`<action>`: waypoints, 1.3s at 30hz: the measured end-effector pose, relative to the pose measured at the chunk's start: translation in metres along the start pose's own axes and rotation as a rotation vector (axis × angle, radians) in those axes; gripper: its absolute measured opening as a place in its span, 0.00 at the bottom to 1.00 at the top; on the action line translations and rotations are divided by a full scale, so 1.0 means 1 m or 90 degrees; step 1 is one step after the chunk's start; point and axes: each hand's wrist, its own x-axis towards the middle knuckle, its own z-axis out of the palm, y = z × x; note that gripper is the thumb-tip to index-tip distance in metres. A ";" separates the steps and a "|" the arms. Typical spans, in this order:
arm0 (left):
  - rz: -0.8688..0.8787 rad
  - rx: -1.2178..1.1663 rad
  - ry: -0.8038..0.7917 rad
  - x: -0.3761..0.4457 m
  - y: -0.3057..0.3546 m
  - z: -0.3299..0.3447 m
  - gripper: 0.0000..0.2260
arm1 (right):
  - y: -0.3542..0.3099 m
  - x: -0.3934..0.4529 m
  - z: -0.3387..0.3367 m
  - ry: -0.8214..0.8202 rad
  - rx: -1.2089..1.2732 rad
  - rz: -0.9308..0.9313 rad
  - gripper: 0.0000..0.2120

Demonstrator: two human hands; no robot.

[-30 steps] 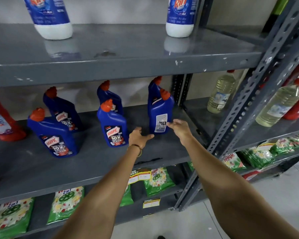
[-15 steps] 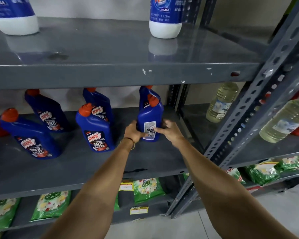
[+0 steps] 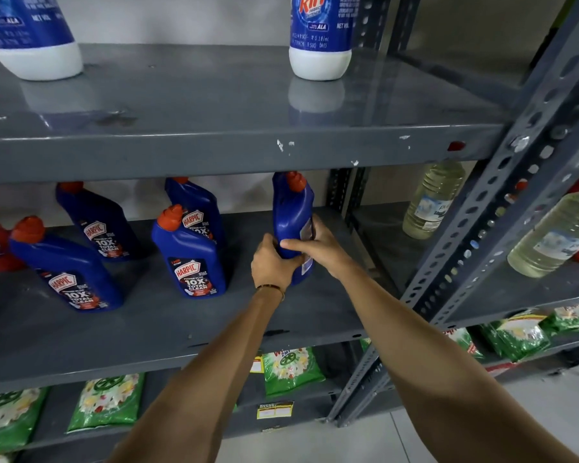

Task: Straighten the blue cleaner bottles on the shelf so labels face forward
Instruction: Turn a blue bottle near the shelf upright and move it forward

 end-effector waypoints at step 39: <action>-0.165 -0.069 -0.132 0.005 -0.006 0.006 0.27 | 0.024 -0.010 -0.034 0.001 0.294 0.035 0.20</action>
